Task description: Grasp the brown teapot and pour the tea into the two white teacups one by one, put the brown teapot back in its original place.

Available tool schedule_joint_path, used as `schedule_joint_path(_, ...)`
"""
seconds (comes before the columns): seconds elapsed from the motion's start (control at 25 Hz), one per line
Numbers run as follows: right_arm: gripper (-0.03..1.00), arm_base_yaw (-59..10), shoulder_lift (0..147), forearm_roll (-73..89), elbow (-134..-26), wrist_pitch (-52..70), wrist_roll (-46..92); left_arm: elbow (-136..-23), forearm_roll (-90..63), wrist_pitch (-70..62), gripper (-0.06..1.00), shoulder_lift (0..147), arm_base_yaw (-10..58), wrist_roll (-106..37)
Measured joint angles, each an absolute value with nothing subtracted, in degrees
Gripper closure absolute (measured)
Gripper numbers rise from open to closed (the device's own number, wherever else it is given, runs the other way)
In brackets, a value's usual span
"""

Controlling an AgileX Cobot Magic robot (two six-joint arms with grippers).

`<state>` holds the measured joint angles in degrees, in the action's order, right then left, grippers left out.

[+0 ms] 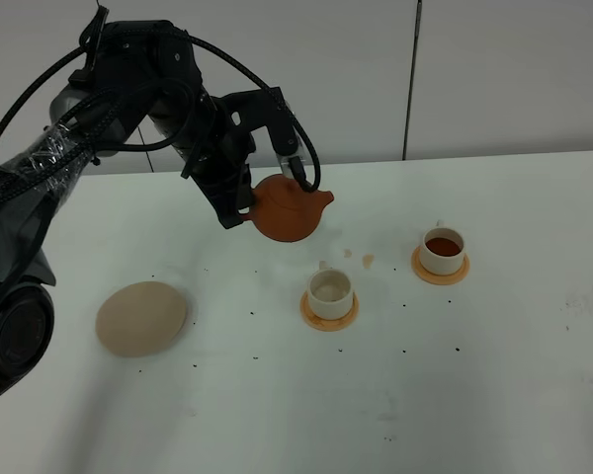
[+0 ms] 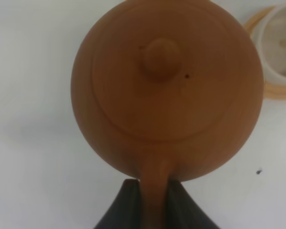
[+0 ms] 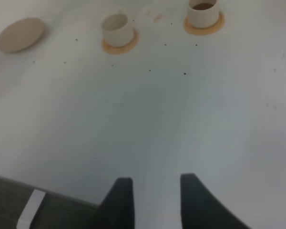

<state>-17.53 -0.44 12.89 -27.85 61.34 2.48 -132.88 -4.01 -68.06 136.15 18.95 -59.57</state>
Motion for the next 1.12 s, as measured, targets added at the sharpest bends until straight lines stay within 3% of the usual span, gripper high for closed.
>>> schedule_joint_path(1.12,0.73,-17.53,-0.44,13.01,-27.85,61.34,2.48,-132.85,-3.46,-68.06,0.77,138.48,17.80,-60.68)
